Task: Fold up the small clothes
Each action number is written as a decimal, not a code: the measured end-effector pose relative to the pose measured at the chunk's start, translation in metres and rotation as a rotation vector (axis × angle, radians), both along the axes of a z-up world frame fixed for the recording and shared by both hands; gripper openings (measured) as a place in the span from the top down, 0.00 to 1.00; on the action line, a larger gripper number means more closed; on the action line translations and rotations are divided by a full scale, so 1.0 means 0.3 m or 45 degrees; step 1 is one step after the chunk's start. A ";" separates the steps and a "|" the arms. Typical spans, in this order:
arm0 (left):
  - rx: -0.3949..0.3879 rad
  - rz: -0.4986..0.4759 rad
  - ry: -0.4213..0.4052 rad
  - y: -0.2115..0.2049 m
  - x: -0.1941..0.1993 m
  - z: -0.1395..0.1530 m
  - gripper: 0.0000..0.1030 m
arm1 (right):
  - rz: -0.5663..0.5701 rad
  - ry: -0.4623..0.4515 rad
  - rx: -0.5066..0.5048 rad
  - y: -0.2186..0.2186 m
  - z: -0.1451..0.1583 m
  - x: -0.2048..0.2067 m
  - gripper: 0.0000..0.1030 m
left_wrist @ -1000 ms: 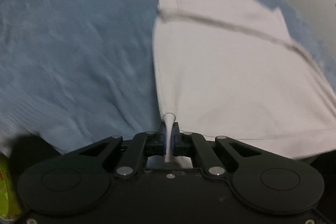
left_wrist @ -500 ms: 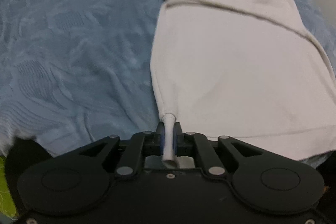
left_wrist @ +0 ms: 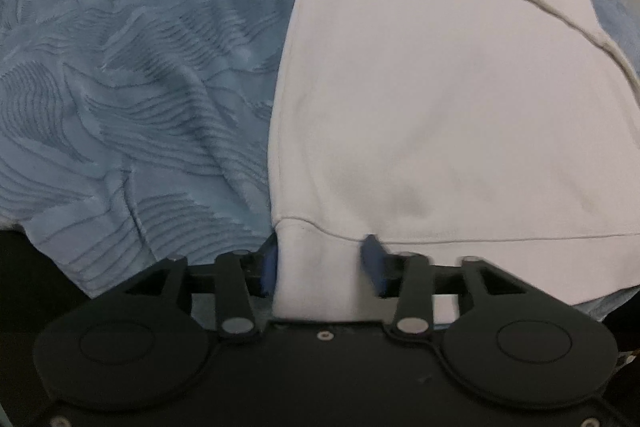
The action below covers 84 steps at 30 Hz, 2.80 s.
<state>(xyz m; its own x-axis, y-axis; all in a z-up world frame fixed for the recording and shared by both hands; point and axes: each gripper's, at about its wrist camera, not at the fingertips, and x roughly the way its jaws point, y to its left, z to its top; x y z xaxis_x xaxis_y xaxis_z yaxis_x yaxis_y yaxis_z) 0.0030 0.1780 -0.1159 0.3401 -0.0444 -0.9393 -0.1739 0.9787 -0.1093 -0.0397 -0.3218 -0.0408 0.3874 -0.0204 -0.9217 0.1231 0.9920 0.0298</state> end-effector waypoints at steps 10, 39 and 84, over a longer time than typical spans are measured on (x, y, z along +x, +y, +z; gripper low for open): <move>0.160 0.048 -0.155 -0.044 -0.045 0.213 0.69 | 0.099 -0.366 -0.143 0.182 0.175 -0.023 0.75; 0.145 -0.116 -0.225 -0.029 0.011 -0.093 0.62 | 0.163 -0.306 -0.156 0.324 -0.080 0.149 0.92; 0.373 -0.161 -0.283 -0.198 0.274 -0.121 0.49 | -0.116 -0.434 -0.056 0.075 -0.119 0.291 0.84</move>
